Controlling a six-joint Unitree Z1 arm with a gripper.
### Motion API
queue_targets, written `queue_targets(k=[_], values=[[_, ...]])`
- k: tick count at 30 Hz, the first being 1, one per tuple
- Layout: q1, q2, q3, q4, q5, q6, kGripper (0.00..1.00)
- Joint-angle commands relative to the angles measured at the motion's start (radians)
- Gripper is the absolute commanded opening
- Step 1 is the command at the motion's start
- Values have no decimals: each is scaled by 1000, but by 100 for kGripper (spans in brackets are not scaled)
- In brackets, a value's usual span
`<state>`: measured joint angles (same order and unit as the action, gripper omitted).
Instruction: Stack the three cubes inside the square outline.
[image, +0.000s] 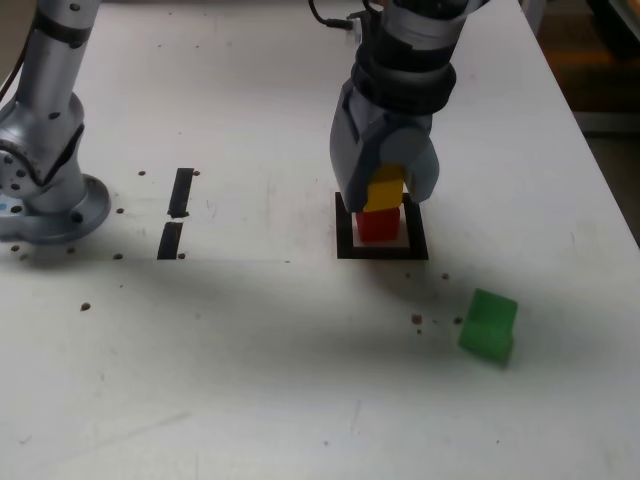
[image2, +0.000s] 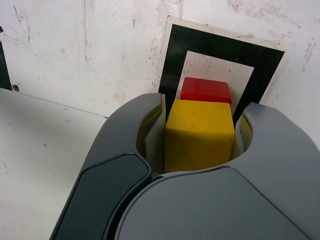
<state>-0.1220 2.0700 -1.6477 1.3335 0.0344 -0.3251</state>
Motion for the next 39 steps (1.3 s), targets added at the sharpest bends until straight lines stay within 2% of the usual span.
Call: queue_targets(k=[1,5,15,18,31,34,39], values=[[6,3,-2,0,-1,8,29],[14,9,0,0,-8,24,37],[18,12,2,1,-12,28,40],[18,13,2,1,-17,31,48],[21,11,9,5,-25,44,94],[21,-2,5,17,-17,41,99],[15,-49,-34,84,-1,39,100]])
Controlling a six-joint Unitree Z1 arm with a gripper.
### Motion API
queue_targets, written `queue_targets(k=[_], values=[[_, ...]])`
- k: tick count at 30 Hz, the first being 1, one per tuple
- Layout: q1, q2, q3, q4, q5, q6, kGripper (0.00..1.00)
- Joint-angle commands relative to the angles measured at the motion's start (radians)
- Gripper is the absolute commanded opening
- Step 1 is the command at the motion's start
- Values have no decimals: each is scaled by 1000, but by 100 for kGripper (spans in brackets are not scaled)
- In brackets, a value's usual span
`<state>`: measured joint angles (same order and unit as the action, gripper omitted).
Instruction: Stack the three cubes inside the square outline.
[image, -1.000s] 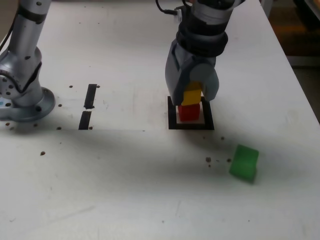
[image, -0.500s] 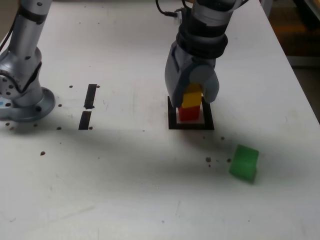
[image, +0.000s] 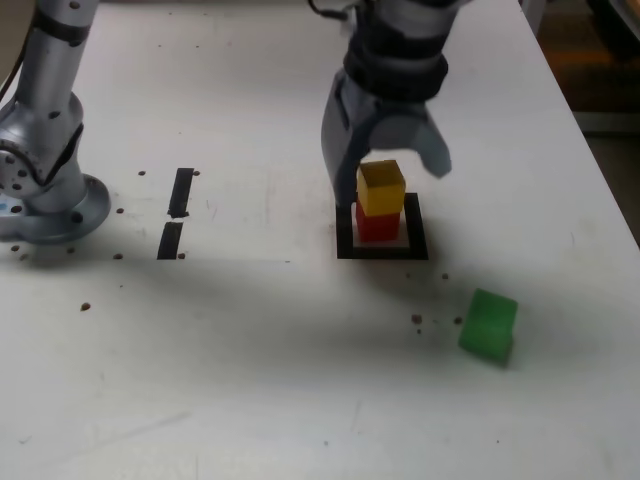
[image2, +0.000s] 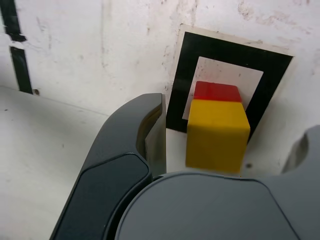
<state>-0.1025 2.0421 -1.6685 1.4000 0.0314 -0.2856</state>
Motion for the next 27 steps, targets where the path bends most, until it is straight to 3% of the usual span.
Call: queue_targets(k=[1,5,10,18,23,27], values=[[-9,-33,-28,41,2,0,100],[-63,-95,-102,125,-2,-1,100],[-179,-97,-247,150,4,-11,100],[-292,107,-498,169,2,30,100],[-301,239,-562,168,-30,100,99],[-300,302,-576,172,-29,155,99]])
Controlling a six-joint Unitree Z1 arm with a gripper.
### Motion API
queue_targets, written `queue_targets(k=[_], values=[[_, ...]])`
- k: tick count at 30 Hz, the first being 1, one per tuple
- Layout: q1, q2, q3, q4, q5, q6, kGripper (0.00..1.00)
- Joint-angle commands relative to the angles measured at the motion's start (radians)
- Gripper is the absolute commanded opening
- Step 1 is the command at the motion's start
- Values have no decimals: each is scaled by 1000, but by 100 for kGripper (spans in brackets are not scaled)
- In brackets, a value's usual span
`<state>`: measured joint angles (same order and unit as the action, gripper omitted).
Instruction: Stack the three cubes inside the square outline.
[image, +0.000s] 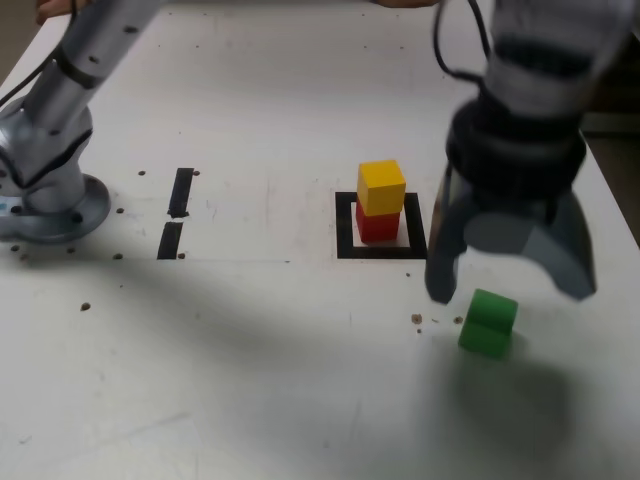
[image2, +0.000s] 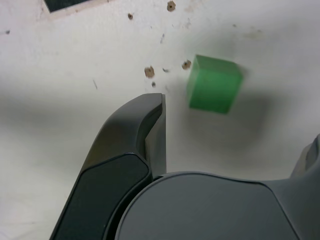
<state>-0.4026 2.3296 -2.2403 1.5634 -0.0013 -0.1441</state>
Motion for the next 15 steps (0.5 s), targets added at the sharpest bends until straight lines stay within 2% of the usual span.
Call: queue_targets(k=[1,10,15], values=[[0,27,-6,9,7,27,99],[3,103,9,-1,17,92,95],[7,110,22,-8,34,92,78]])
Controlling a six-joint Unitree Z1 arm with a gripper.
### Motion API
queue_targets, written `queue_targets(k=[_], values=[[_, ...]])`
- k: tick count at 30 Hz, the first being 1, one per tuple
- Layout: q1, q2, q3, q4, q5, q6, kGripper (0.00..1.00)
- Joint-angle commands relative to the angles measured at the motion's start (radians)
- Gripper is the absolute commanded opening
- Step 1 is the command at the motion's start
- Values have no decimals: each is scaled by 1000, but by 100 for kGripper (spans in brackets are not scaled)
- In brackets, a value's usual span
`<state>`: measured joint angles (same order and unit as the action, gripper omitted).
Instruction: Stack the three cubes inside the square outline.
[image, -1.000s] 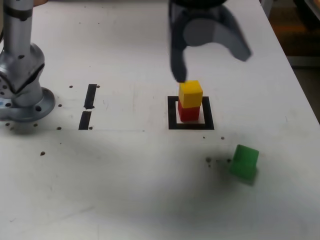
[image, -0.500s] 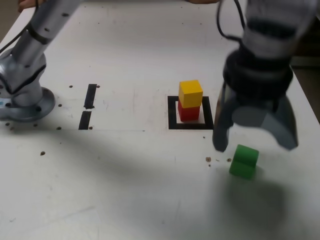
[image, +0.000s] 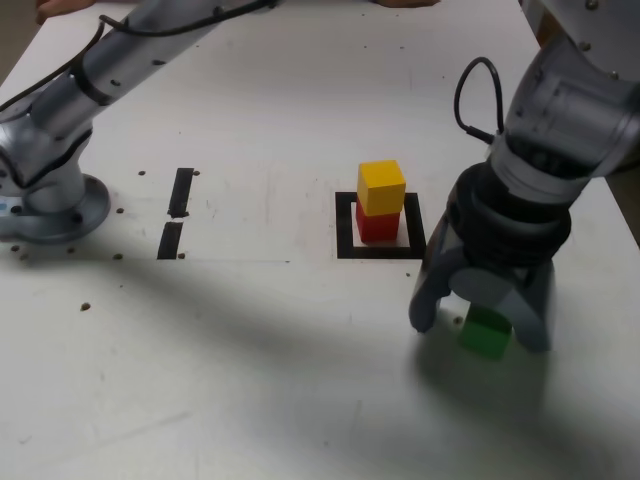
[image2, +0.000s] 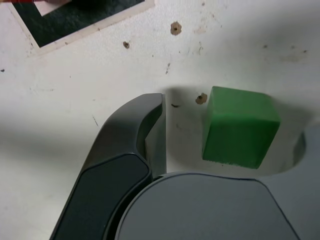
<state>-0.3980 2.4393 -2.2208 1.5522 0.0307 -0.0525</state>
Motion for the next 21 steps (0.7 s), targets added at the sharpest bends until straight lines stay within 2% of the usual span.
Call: queue_targets(k=[1,6,9,13,21], values=[[3,2,3,2,4,0,74],[5,11,6,-21,6,0,47],[5,18,7,-49,-3,0,34],[6,22,9,-72,-12,-1,30],[6,-30,11,-32,30,-21,20]])
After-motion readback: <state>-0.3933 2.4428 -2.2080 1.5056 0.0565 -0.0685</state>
